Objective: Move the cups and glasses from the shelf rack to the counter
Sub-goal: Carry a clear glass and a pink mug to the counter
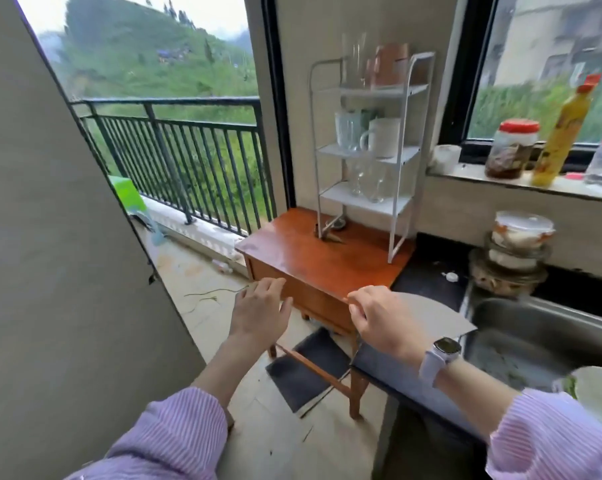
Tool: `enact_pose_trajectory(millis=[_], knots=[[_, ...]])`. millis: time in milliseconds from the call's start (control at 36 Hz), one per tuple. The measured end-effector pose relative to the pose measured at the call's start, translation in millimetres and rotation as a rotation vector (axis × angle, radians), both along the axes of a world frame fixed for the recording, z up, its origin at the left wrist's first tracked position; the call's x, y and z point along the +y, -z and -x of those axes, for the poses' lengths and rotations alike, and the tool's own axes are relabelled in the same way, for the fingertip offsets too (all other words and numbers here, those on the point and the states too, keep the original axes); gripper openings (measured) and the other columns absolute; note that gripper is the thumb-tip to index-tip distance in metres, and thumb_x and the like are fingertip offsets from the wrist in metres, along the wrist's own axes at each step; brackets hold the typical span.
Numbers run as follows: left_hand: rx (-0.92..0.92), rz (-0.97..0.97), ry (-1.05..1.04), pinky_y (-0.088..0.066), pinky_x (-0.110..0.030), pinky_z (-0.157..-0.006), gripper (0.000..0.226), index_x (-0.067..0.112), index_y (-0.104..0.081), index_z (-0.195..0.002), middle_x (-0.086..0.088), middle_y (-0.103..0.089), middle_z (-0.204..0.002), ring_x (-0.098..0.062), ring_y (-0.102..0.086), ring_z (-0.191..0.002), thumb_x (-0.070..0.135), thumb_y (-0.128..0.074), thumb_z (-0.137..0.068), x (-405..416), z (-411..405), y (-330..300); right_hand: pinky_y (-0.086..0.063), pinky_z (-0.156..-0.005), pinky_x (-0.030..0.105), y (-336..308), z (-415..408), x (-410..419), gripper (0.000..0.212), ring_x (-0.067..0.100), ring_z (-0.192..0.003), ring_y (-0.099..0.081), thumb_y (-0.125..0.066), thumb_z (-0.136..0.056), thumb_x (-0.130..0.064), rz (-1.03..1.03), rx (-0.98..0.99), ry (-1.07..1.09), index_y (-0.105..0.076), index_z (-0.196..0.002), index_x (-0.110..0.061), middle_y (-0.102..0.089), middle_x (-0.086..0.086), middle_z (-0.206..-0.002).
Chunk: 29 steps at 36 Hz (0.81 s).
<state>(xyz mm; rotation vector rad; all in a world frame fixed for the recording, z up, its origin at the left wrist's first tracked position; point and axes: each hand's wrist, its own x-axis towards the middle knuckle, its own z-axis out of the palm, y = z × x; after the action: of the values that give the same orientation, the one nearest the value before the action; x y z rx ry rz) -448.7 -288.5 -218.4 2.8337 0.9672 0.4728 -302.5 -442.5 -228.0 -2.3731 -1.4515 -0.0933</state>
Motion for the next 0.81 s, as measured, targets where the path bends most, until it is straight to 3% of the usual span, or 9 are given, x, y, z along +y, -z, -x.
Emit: enact_pose_trajectory(millis=[278,528,639,750,806], knots=[[-0.217,-0.035,0.088,-0.041,-0.039,-0.094,0.035,0.013,-0.055,-0.122,-0.007,-0.062,-0.121,-0.025,-0.056,-0.111,0.029,-0.048,-0.091,132,-93,-65,-0.046,-0.092,0.042,-70,-78,133,0.032,0.027,-0.105,-0.057,-0.040,-0.092,-0.026,-0.072,-0.043,0.040,-0.061,-0.113,-0.013,-0.066,0.008,-0.114],[-0.372,-0.051,0.292,-0.051,-0.044,-0.081,0.024,0.010,-0.061,-0.106,-0.009,-0.065,-0.106,-0.030,-0.061,-0.095,0.024,-0.048,-0.091,241,-201,-114,-0.046,-0.089,0.043,-116,-152,225,0.029,0.029,-0.103,-0.057,-0.041,-0.092,-0.022,-0.178,-0.076,0.230,-0.062,-0.107,-0.008,-0.066,0.012,-0.110],[-0.406,-0.039,0.384,-0.048,-0.041,-0.083,0.026,0.010,-0.061,-0.108,-0.010,-0.064,-0.109,-0.031,-0.060,-0.100,0.025,-0.048,-0.090,277,-250,-142,-0.048,-0.085,0.037,-139,-186,255,0.026,0.028,-0.097,-0.059,-0.043,-0.093,-0.020,-0.267,-0.068,0.330,-0.062,-0.105,-0.006,-0.067,0.012,-0.104],[-0.433,0.007,0.475,-0.049,-0.043,-0.086,0.029,0.010,-0.059,-0.113,-0.012,-0.062,-0.113,-0.032,-0.058,-0.103,0.026,-0.047,-0.091,301,-296,-175,-0.040,-0.080,0.021,-166,-220,273,0.026,0.024,-0.097,-0.059,-0.043,-0.093,-0.018,-0.348,-0.097,0.406,-0.061,-0.109,-0.007,-0.067,0.012,-0.106],[-0.462,0.034,0.519,-0.048,-0.042,-0.086,0.030,0.011,-0.058,-0.114,-0.011,-0.061,-0.114,-0.031,-0.056,-0.105,0.026,-0.047,-0.091,310,-318,-191,-0.040,-0.085,0.021,-182,-236,279,0.027,0.023,-0.102,-0.059,-0.042,-0.093,-0.016,-0.389,-0.140,0.432,-0.060,-0.110,-0.007,-0.066,0.011,-0.109]])
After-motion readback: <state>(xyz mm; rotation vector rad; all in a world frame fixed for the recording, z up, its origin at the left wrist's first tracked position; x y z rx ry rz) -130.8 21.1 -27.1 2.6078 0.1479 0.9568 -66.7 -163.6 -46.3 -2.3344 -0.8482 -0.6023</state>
